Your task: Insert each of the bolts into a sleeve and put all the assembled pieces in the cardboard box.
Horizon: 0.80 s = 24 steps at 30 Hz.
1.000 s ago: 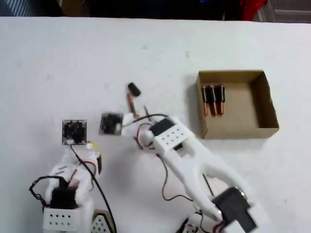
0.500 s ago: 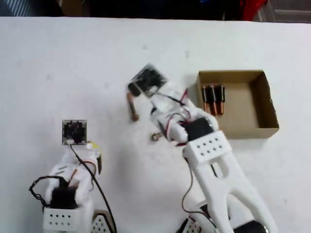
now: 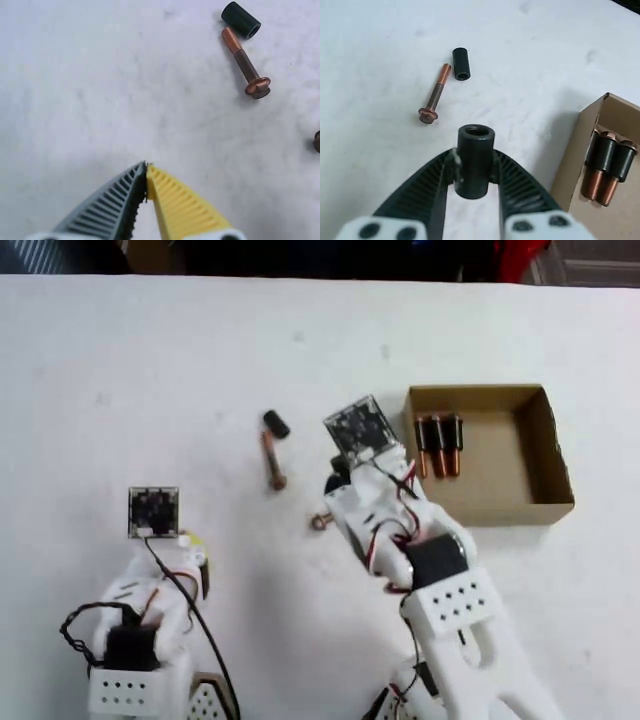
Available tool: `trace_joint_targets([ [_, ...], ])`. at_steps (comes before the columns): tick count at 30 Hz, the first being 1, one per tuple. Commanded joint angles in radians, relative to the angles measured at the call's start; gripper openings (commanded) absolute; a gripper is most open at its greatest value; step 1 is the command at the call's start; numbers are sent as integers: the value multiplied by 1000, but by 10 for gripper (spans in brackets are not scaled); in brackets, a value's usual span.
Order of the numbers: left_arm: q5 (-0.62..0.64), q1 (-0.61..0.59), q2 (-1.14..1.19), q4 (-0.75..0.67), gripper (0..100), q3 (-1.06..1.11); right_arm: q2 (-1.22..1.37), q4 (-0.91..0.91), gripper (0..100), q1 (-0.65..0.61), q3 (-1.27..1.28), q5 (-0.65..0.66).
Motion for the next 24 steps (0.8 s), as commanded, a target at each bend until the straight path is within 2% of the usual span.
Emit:
trace_joint_targets([
  [1, -9, -1, -7, 28, 23, -3, -85, -104, 16, 8, 75, -12],
  [4, -18, -1, -7, 28, 23, -3, -139, -177, 16, 21, 160, -14],
  [9, -126, -2, -7, 29, 22, -3, -200, -237, 16, 73, 239, -14],
  [15, -123, -2, -7, 29, 22, -3, -219, -312, 16, 99, 315, -15],
  [20, -123, -2, -7, 66, 22, -25, -219, -332, 16, 128, 334, -91],
  [24, -126, -5, -7, 86, 22, -37, -219, -331, 16, 140, 338, -98],
])
